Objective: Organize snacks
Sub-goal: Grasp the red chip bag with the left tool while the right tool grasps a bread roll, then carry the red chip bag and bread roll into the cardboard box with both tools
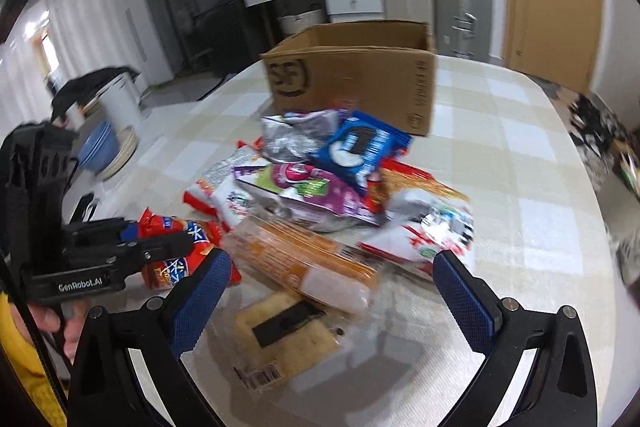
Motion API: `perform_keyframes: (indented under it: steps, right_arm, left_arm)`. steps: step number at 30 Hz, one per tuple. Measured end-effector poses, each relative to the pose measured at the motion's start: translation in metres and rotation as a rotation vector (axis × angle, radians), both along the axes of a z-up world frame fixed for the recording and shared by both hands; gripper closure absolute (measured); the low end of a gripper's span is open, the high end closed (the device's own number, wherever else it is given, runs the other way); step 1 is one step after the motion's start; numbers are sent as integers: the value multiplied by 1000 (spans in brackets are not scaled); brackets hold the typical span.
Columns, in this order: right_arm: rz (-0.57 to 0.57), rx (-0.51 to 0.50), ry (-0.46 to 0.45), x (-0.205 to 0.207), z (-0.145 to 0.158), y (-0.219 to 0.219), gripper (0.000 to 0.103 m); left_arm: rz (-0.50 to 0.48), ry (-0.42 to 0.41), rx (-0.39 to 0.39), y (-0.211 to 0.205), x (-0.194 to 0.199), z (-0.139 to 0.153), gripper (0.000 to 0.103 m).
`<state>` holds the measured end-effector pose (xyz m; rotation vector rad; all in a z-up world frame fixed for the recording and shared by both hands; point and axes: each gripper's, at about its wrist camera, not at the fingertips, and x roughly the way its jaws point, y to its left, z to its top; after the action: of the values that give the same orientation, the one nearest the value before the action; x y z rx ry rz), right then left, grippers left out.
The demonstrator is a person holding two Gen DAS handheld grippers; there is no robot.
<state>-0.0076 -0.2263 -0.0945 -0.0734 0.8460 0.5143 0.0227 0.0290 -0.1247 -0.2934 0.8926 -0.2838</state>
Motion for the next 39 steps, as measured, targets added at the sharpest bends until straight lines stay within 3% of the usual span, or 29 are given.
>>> perform_keyframes:
  steps: [4,8,10,12,18,23,30,39]
  right_arm:
    - [66,-55,5,8,-4,14,1]
    - [200,-45,-8,11,-6,25,10]
    - [239,-102,-11,16,-12,34,12]
    - [276,-134,12,23,-19,40,34]
    - [369,-176,72,42,-35,48,42]
    - [395,-221,62,38,-40,57,50]
    - [378,-141,69,28,-32,45,66]
    - [322,8,28,5,6,15,68]
  left_arm:
    - [0,-12,-12,8,-4,3,70]
    - [5,-19,-19,19,-8,6,70]
    - [17,-24,-28,27,-10,7,70]
    - [24,-33,-30,32,-13,10,70]
    - [43,-39,-37,45,-19,12,70]
    - [61,-45,-44,53,-23,15,70]
    - [55,-58,-40,54,-27,26,70]
    - [47,-98,-43,54,-36,56,70]
